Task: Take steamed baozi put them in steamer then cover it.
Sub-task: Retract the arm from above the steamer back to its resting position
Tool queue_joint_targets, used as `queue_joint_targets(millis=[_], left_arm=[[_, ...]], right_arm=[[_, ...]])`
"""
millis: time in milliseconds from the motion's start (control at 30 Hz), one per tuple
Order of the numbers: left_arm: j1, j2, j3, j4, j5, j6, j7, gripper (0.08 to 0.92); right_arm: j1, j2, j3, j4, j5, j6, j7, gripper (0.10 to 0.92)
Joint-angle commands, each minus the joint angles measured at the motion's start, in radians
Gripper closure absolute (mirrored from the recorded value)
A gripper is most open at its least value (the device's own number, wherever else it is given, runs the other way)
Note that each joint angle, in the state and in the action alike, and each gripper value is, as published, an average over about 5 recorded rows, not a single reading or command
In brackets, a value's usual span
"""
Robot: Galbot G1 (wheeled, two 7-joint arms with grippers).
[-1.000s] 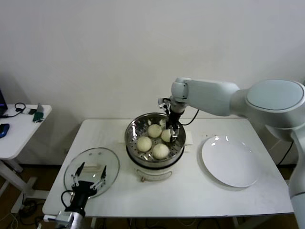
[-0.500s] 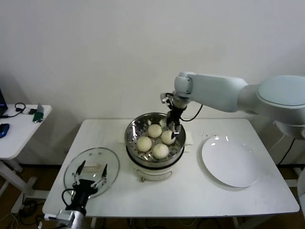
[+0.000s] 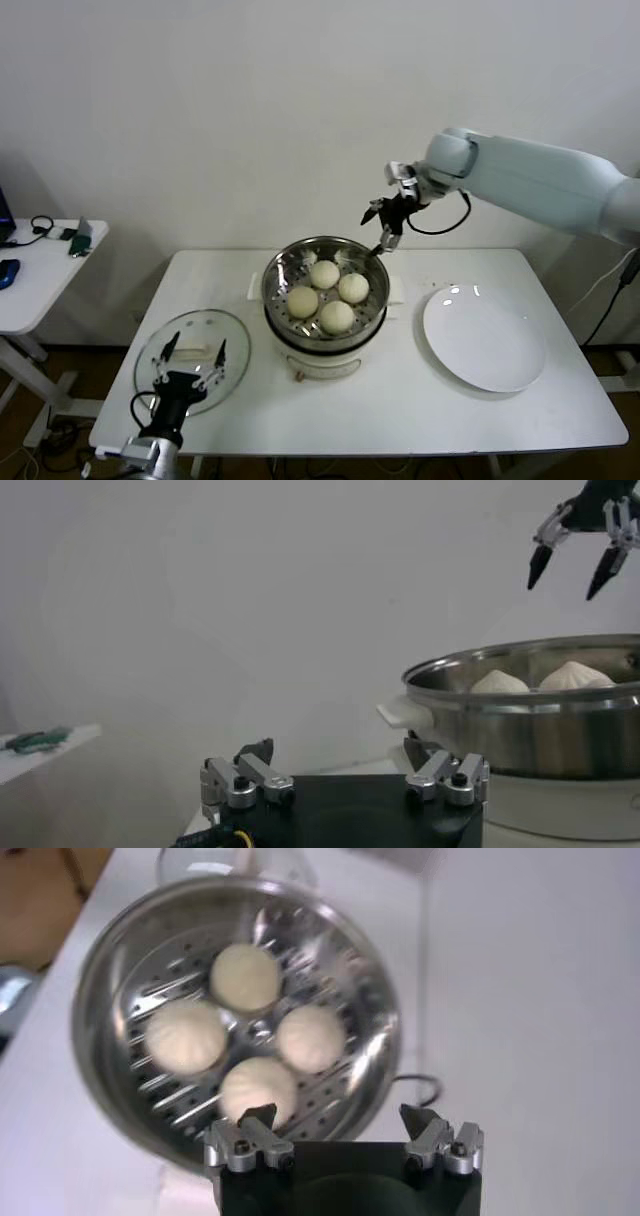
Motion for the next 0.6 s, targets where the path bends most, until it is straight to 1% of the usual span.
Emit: queue_joint_targets(millis=[33,167,367,500,600], left_arm=[[-0.002,0.000,0.003,-0.019,0.040,0.008,-0.001,0.177],[-0.020,-0.003,0.016,-0.034,0.058,0.024,-0.004,0.177],[-0.049,0.009,0.024,-0.046,0.081,0.037,-0.009,0.177],[-0.050,0.006,0.025,-0.057,0.091,0.042,-0.010,0.177],[-0.054,0.003,0.021,-0.063,0.112,0.050,-0.013,0.177]], right_arm=[[-0.263,-0.346,0.343,0.216,0.029,0.188,0.436,0.203],[-0.532,-0.427,0.605,0.278,-0.001,0.219,0.562,0.203],[-0.857,-0.499,0.930,0.348,-0.046,0.246,0.649,0.203],[-1.036,-0.518,1.086,0.407,-0.064,0.258,0.712,0.203],[-1.207,-0.500,1.252,0.454,-0.107,0.248,0.752,0.203]])
